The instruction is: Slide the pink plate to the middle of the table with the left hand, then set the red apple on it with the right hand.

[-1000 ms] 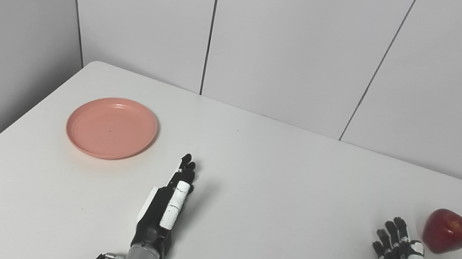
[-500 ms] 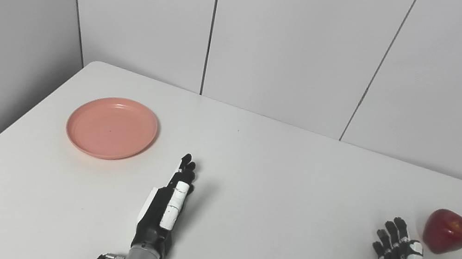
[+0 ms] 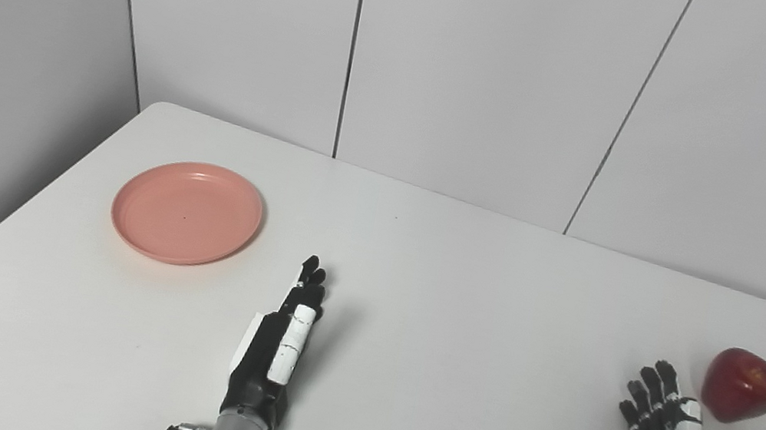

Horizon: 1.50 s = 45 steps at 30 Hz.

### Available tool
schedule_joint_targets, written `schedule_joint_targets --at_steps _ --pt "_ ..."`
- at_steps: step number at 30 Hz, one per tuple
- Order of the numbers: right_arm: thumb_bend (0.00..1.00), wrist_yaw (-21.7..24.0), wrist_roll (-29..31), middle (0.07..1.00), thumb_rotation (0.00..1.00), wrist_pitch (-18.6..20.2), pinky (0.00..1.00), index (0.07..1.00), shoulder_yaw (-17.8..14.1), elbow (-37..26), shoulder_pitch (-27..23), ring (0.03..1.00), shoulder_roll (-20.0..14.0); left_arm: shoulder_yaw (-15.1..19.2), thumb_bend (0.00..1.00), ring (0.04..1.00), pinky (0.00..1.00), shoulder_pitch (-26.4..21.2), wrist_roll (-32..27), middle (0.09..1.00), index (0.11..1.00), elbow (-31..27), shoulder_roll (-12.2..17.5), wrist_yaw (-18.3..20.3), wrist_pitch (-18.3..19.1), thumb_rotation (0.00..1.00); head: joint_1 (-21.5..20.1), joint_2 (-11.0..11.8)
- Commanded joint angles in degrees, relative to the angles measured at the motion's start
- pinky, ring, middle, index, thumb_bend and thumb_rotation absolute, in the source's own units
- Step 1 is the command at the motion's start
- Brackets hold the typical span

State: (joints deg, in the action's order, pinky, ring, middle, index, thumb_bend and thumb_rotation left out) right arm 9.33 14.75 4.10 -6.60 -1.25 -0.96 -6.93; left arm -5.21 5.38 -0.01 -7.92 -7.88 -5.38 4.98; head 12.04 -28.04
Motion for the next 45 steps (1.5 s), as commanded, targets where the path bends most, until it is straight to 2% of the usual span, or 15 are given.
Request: schedule_joint_targets --at_steps 1,22,25,27,29,37,45 --pt "0.84 0.73 0.48 0.985 1.00 -2.03 1.00 0.987 -0.19 2.43 1.24 0.987 -0.02 0.10 0.82 1.000 1.00 1.70 0.44 1.000 1.000 0.50 -0.85 -0.47 -0.55 0.97 0.11 -0.06" --pt "0.86 1.67 0.61 0.984 1.00 -5.31 1.00 0.989 -0.22 6.59 -0.04 0.989 0.14 0.86 0.81 1.000 1.00 0.76 0.39 1.000 1.000 3.23 -0.75 -0.06 -3.35 0.96 0.13 1.69" --pt "0.86 1.91 0.61 0.986 1.00 -5.82 1.00 0.993 -0.24 7.18 -0.19 0.990 0.09 0.99 0.80 1.000 1.00 0.50 -0.28 0.999 1.000 2.62 -0.22 0.73 -3.25 0.98 0.24 1.77" --pt "0.86 1.92 0.55 0.985 1.00 -5.96 1.00 0.989 -0.19 7.30 -0.19 0.987 0.06 0.83 0.80 1.000 1.00 0.31 -0.83 0.994 1.000 1.29 0.48 1.79 -2.68 1.00 0.42 1.77" --pt "0.85 1.91 0.46 0.983 1.00 -5.94 1.00 0.983 -0.06 7.27 -0.16 0.983 0.08 1.06 0.84 1.000 1.00 0.09 -1.85 0.971 0.997 -1.12 0.77 2.72 -0.95 1.00 0.47 1.76" --pt "0.85 2.28 0.61 0.983 1.00 -6.55 1.00 0.985 0.13 7.59 -0.17 0.986 0.26 2.53 0.89 0.967 1.00 -1.41 -5.39 0.938 0.964 -7.86 0.86 4.28 4.58 1.00 0.24 1.59" --pt "0.85 2.02 0.26 0.984 1.00 -6.42 1.00 0.986 0.47 6.85 0.07 0.984 0.52 4.75 0.92 0.962 1.00 -5.84 -8.35 0.923 0.941 -11.87 2.33 5.24 8.44 1.00 0.11 1.38"
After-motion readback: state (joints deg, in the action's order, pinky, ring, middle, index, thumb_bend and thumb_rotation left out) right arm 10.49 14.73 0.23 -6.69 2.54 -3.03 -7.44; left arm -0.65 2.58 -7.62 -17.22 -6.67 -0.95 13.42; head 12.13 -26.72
